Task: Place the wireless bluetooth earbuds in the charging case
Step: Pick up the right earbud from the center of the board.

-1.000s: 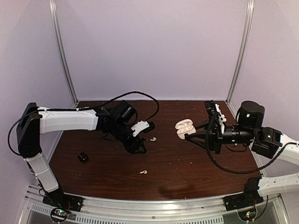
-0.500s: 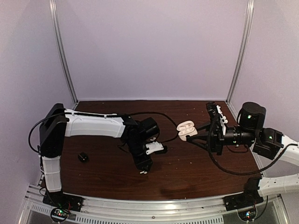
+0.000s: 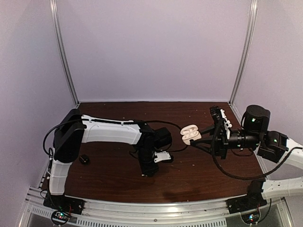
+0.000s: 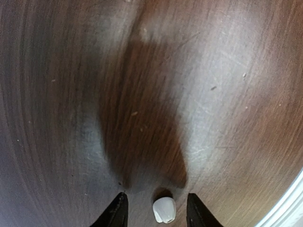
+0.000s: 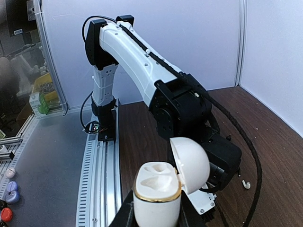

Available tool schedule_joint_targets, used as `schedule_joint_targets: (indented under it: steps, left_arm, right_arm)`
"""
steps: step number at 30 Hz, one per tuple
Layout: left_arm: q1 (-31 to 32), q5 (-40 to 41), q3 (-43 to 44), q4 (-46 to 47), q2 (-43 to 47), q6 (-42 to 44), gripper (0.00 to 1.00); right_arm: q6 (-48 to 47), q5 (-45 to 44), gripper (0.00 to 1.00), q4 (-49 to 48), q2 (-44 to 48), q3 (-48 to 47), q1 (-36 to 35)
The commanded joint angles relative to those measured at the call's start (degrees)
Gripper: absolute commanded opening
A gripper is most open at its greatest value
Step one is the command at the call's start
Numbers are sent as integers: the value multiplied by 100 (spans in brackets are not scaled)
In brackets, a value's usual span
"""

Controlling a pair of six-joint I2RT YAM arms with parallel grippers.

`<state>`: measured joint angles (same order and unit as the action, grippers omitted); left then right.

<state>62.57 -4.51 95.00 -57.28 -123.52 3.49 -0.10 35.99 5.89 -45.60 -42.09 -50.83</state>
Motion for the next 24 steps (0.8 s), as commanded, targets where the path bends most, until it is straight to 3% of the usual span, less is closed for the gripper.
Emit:
schedule_joint_targets:
  steps: [1, 16, 24]
  left_arm:
    - [104, 335, 189, -308, -163, -107, 44]
    - [192, 599, 272, -479, -293, -204, 27]
    - [52, 947, 163, -90, 242, -331, 21]
  right_arm:
    - [-126, -8, 0, -2, 118, 93, -41]
    - [-166, -63, 0, 17, 232, 139, -41]
    - [-114, -274, 0, -218, 374, 256, -38]
